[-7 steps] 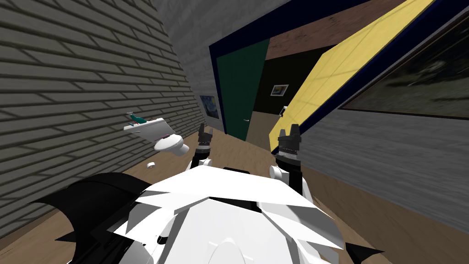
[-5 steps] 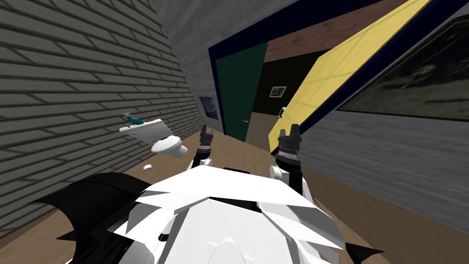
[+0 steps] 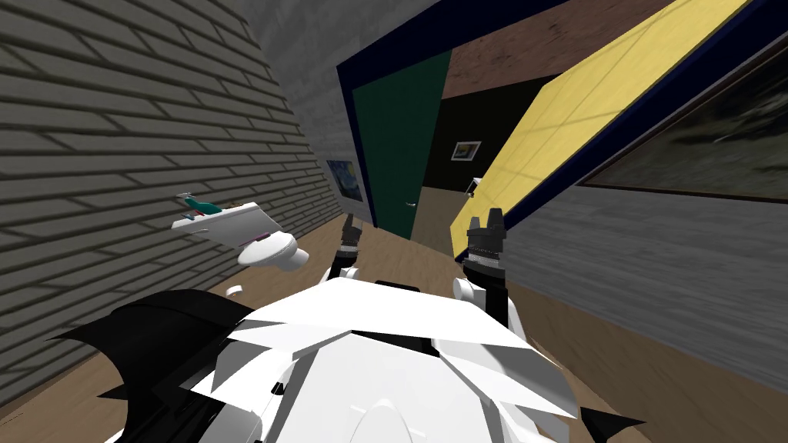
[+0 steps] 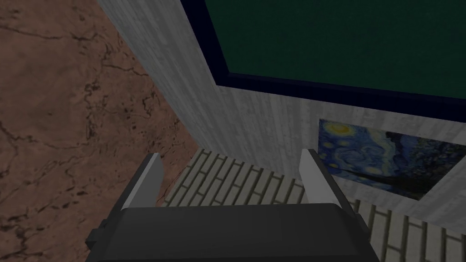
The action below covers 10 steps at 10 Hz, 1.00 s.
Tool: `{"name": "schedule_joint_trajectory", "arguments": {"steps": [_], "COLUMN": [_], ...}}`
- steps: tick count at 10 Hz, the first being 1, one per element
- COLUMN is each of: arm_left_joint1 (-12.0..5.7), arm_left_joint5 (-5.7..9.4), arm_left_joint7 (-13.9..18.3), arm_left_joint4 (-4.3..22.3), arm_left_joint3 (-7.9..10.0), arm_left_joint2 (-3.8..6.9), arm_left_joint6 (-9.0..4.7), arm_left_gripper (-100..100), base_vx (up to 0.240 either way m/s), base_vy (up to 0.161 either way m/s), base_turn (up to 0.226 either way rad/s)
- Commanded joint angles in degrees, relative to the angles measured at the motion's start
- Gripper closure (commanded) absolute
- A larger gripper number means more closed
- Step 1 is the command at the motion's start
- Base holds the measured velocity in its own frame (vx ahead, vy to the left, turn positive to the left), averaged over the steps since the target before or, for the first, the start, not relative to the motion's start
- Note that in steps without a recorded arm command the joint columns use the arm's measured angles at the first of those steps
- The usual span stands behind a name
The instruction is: Push the door open
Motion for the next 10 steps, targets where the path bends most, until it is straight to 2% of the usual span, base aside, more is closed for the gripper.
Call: {"name": "schedule_joint_trajectory", "arguments": {"steps": [1, 4, 10], "arm_left_joint1": [-0.41, -1.73, -3.52], "arm_left_joint5": [0.06, 0.03, -0.01], "arm_left_joint7": [0.1, 0.2, 0.4], "arm_left_joint4": [1.7, 6.3, 12.5], "arm_left_joint3": [-0.02, -0.41, -0.94], "arm_left_joint2": [0.35, 1.00, 1.64], "arm_left_joint6": [-0.47, -1.44, -2.76], "arm_left_gripper": [-100, -100, -100], "base_vx": [0.116, 0.128, 0.112], "base_vy": [-0.022, -0.031, -0.017], "base_turn": [-0.034, -0.048, -0.039]}}
